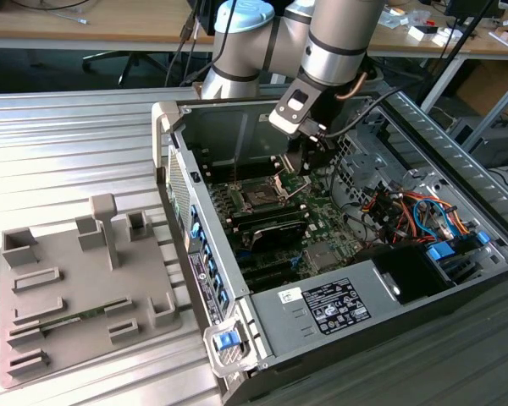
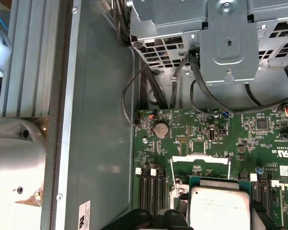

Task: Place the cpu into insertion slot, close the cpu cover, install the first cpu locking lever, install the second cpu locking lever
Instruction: 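Place the cpu into insertion slot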

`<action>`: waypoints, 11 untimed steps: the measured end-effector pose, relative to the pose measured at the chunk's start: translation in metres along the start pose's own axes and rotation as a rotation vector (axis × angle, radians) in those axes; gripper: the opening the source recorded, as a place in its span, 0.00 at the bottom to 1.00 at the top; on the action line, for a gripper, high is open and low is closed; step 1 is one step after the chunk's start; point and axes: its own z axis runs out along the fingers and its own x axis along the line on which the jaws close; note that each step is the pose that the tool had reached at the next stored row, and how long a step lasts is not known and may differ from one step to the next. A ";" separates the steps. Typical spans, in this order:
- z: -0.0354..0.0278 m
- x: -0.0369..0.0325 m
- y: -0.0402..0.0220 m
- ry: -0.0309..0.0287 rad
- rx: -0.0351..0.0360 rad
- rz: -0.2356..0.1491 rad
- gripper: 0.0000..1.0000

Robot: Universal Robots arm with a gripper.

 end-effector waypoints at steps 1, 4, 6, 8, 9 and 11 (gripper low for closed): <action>0.0002 0.0000 0.0000 0.0000 0.0001 0.000 0.55; 0.0008 0.0000 -0.0001 0.0000 0.0000 0.000 0.55; 0.0012 0.0000 -0.0004 -0.0001 0.0000 0.000 0.55; 0.0016 -0.0001 -0.0011 0.0000 0.0000 0.000 0.55; 0.0017 -0.0001 -0.0014 0.0000 0.0001 0.000 0.55; 0.0021 -0.0001 -0.0026 0.0000 0.0000 0.000 0.55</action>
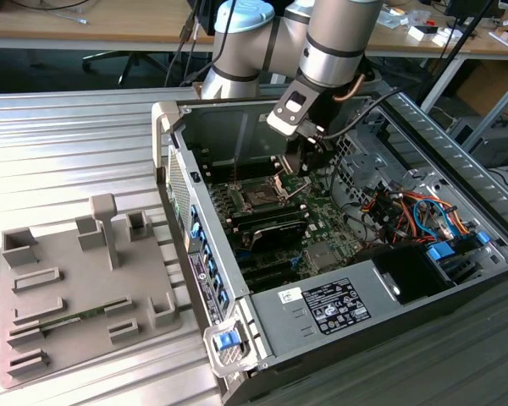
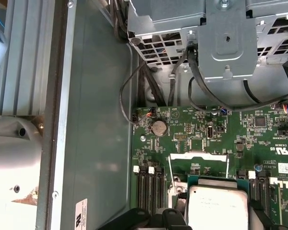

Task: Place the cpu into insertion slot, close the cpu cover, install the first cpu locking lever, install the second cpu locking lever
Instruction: 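Place the cpu into insertion slot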

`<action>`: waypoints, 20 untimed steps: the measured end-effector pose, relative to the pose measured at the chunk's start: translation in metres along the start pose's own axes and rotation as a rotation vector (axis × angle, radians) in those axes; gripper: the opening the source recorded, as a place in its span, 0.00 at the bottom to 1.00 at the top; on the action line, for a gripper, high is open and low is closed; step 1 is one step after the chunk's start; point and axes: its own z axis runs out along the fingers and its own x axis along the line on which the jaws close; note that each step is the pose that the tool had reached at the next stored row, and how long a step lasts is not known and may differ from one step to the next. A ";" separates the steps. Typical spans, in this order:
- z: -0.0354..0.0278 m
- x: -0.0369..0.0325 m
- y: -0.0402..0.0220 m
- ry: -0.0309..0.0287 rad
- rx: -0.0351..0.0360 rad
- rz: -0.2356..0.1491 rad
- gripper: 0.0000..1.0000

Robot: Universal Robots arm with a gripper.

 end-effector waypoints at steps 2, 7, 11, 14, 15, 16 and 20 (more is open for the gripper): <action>0.0002 0.0000 -0.0006 0.0000 0.0000 0.000 0.55; 0.0011 -0.0001 -0.0022 0.0000 0.0000 0.000 0.55; 0.0019 -0.0001 -0.0030 0.0000 0.0000 0.000 0.55; 0.0028 -0.0001 -0.0035 0.0000 0.0000 0.000 0.55; 0.0030 -0.0001 -0.0036 0.0000 0.0000 0.000 0.55; 0.0037 -0.0001 -0.0038 0.0000 0.0000 0.000 0.55; 0.0075 -0.0002 -0.0049 0.0000 0.0000 0.000 0.55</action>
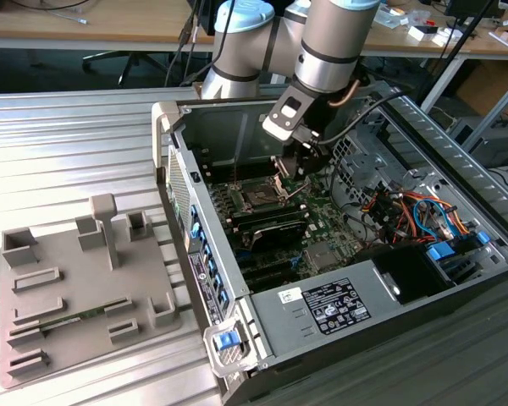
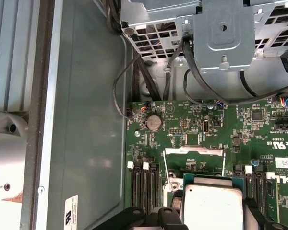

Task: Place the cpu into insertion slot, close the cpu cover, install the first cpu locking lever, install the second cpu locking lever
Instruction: 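Place the cpu into insertion slot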

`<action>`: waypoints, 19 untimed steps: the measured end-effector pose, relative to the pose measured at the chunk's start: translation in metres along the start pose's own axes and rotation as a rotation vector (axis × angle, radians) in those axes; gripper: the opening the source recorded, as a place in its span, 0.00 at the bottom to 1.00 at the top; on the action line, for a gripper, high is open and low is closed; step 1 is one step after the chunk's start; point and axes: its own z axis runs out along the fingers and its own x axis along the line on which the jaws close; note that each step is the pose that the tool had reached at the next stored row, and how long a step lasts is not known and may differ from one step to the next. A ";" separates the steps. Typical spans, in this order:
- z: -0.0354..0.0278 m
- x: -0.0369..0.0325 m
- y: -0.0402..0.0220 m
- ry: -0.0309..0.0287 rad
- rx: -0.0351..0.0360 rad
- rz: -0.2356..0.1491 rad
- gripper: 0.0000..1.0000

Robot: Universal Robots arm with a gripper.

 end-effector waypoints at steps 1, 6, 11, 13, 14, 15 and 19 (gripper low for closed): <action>0.0002 0.0000 -0.0001 0.0000 0.0000 0.000 0.55; 0.0022 -0.0001 -0.0005 0.0000 0.0000 0.000 0.55; 0.0032 -0.0001 -0.0007 0.0000 0.0000 0.000 0.55; 0.0035 -0.0001 -0.0007 0.0000 0.0000 0.000 0.55; 0.0039 -0.0001 -0.0008 0.0000 0.0000 0.000 0.55; 0.0041 -0.0001 -0.0008 0.0000 0.0000 0.000 0.55; 0.0046 -0.0001 -0.0011 -0.0001 0.0000 0.000 0.55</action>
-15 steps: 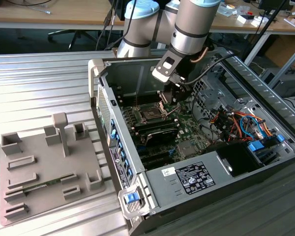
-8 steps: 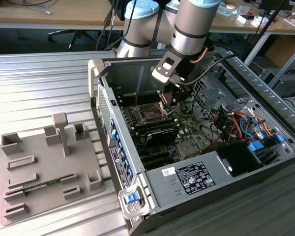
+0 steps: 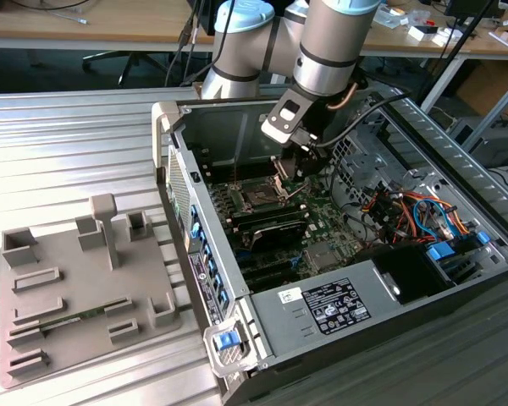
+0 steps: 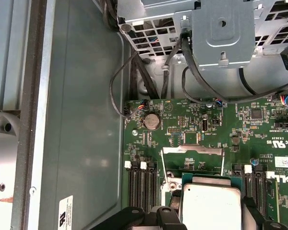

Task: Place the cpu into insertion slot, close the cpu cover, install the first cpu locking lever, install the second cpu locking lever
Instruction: 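Place the cpu into insertion slot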

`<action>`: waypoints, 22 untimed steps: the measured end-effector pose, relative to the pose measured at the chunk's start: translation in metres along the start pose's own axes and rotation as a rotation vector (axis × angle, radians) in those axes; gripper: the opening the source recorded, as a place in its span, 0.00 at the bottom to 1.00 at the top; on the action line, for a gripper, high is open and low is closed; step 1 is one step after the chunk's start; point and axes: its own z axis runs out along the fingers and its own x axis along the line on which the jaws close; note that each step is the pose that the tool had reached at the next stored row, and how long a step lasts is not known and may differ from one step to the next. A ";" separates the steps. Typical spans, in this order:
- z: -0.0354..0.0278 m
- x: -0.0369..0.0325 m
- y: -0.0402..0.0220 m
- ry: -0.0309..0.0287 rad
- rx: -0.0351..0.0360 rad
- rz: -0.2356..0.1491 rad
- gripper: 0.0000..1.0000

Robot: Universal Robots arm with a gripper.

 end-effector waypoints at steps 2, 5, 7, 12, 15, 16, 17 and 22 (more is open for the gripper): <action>0.0002 0.0000 -0.0002 0.0000 0.0001 0.000 0.55; 0.0005 0.0000 -0.0007 0.0001 0.0001 0.000 0.55; 0.0007 0.0000 -0.0009 0.0001 0.0000 0.000 0.55; 0.0013 0.0000 -0.0018 0.0001 0.0000 0.000 0.55; 0.0016 -0.0001 -0.0020 0.0000 0.0000 0.000 0.55; 0.0017 -0.0001 -0.0021 0.0000 0.0000 0.000 0.55; 0.0018 -0.0001 -0.0022 0.0001 0.0000 0.000 0.55; 0.0025 -0.0001 -0.0030 0.0001 0.0000 0.000 0.55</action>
